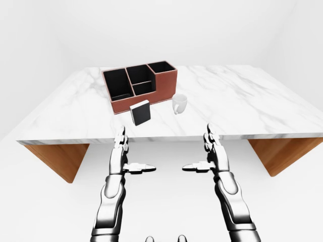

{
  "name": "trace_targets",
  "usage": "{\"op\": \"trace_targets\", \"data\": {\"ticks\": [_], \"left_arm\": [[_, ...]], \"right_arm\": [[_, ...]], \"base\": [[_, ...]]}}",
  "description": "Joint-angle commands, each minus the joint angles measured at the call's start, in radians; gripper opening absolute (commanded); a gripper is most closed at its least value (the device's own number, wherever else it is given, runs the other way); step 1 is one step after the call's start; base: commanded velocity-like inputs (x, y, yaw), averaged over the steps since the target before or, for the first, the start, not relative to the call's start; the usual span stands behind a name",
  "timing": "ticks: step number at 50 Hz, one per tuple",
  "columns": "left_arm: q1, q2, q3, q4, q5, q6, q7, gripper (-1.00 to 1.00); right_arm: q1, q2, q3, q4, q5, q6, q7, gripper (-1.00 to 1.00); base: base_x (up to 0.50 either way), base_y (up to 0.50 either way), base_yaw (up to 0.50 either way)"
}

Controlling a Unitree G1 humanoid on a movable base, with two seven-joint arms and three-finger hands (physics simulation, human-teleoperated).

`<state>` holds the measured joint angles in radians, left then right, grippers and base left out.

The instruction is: Pick up the book and place it in the front compartment of the caddy.

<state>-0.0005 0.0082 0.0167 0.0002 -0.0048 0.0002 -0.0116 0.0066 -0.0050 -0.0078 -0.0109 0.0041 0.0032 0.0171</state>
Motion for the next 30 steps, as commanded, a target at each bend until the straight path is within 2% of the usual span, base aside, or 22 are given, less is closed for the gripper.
{"op": "trace_targets", "data": {"ticks": [1, 3, 8, 11, 12, 13, 19, 22, 30], "left_arm": [[-0.001, 0.015, 0.028, -0.013, 0.002, 0.012, -0.012, 1.0], [-0.002, 0.015, 0.029, 0.013, 0.005, -0.014, -0.011, 1.0], [0.011, 0.016, 0.028, -0.06, 0.009, 0.041, -0.011, 1.0], [0.006, 0.016, 0.031, -0.065, 0.01, 0.047, -0.01, 1.0], [0.013, 0.016, 0.03, -0.083, 0.009, 0.059, -0.012, 1.0], [0.025, 0.015, 0.028, -0.122, 0.008, 0.085, -0.015, 1.0], [0.046, 0.014, 0.03, -0.221, 0.004, 0.087, -0.029, 1.0], [0.058, 0.018, 0.043, -0.368, -0.013, 0.087, -0.042, 1.0], [0.06, 0.021, 0.067, -0.493, -0.025, 0.087, -0.059, 1.0]], "right_arm": [[0.016, -0.008, -0.005, -0.044, -0.005, 0.025, 0.027, 1.0], [0.02, -0.007, -0.005, -0.051, -0.001, 0.031, 0.032, 1.0], [0.027, -0.005, -0.001, -0.083, -0.003, 0.053, 0.033, 1.0], [0.033, -0.005, -0.001, -0.108, -0.003, 0.067, 0.035, 1.0], [0.035, -0.005, -0.001, -0.115, -0.004, 0.071, 0.035, 1.0], [0.039, -0.005, 0.0, -0.133, -0.004, 0.081, 0.035, 1.0], [0.056, -0.005, 0.0, -0.225, -0.003, 0.084, 0.038, 1.0], [0.065, -0.006, 0.0, -0.287, -0.005, 0.084, 0.039, 1.0], [0.079, -0.004, 0.005, -0.387, -0.006, 0.084, 0.044, 1.0]], "base": [[0.0, 0.0, 0.0], [0.0, 0.0, 0.0], [0.0, 0.0, 0.0], [0.0, 0.0, 0.0], [0.0, 0.0, 0.0], [0.0, 0.0, 0.0], [0.0, 0.0, 0.0], [0.0, 0.0, 0.0], [0.0, 0.0, 0.0]]}}
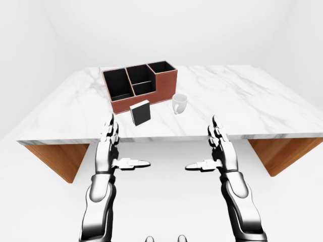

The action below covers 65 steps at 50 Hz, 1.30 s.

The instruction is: Pick up the book and place it in the front compartment of the caddy.

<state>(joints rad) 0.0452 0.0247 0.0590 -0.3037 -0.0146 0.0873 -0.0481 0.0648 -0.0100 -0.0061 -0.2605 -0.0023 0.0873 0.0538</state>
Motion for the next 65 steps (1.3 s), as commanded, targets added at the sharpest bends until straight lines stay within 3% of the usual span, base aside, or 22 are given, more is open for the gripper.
{"op": "trace_targets", "data": {"ticks": [1, 22, 56, 65], "left_arm": [[0.013, 0.005, 0.028, -0.202, -0.016, 0.0, -0.023, 1.0], [-0.002, 0.013, 0.08, -0.365, -0.038, 0.0, -0.047, 1.0], [-0.005, 0.013, 0.09, -0.374, -0.05, 0.0, -0.055, 1.0], [-0.004, 0.014, 0.092, -0.378, -0.054, 0.0, -0.056, 1.0]], "right_arm": [[0.021, 0.0, 0.003, -0.144, -0.001, 0.0, 0.008, 1.0], [0.061, 0.001, 0.026, -0.382, 0.011, 0.0, 0.03, 1.0], [0.074, -0.002, 0.044, -0.413, 0.005, 0.0, 0.04, 1.0], [0.063, 0.004, 0.038, -0.417, 0.006, 0.0, 0.029, 1.0]], "base": [[0.0, 0.0, 0.0], [0.01, 0.0, 0.0], [0.49, 0.0, 0.0], [0.05, 0.0, 0.0]]}}
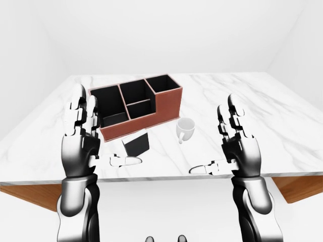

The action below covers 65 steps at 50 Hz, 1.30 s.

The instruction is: Pick up the book and place it in the front compartment of the caddy.

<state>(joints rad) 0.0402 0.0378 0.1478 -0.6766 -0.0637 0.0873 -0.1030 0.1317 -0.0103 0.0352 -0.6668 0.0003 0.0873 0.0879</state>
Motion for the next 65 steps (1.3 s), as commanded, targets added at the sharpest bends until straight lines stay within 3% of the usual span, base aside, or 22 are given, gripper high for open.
{"op": "trace_targets", "data": {"ticks": [1, 21, 65], "left_arm": [[0.0, 0.001, 0.004, -0.005, -0.006, 0.0, -0.002, 1.0], [0.003, 0.0, -0.003, -0.01, -0.002, 0.0, -0.002, 1.0], [0.012, -0.004, -0.01, -0.028, 0.003, 0.0, -0.006, 1.0]], "right_arm": [[-0.002, 0.008, -0.011, -0.017, 0.02, 0.0, -0.003, 1.0], [0.004, 0.0, -0.006, -0.021, 0.025, 0.0, 0.003, 1.0], [0.009, 0.0, 0.026, -0.049, 0.001, 0.0, 0.0, 1.0]], "base": [[0.0, 0.0, 0.0], [0.0, 0.37, 0.0], [0.0, 0.07, 0.0]]}}
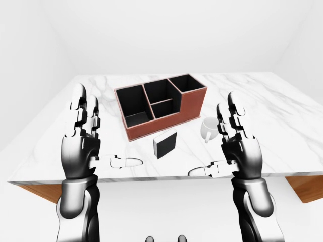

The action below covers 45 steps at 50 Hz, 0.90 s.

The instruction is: Pick up the book and place it in the front compartment of the caddy.

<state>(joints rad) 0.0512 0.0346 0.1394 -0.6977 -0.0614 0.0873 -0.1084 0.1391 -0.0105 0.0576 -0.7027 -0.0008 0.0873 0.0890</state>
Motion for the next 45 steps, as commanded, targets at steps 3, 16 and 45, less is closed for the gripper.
{"op": "trace_targets", "data": {"ticks": [3, 16, 45], "left_arm": [[0.0, -0.001, -0.001, -0.005, 0.0, 0.0, -0.001, 1.0], [0.001, -0.001, -0.002, -0.01, 0.0, 0.0, -0.001, 1.0], [0.001, -0.001, -0.001, -0.006, -0.001, 0.0, -0.002, 1.0]], "right_arm": [[0.012, 0.005, -0.005, -0.027, 0.046, 0.0, 0.02, 1.0], [0.015, -0.005, 0.0, -0.031, 0.042, 0.0, 0.02, 1.0], [0.005, -0.002, 0.006, -0.001, 0.006, 0.0, 0.001, 1.0]], "base": [[0.0, 0.0, 0.0], [0.49, 0.0, 0.0], [0.4, 0.0, 0.0]]}}
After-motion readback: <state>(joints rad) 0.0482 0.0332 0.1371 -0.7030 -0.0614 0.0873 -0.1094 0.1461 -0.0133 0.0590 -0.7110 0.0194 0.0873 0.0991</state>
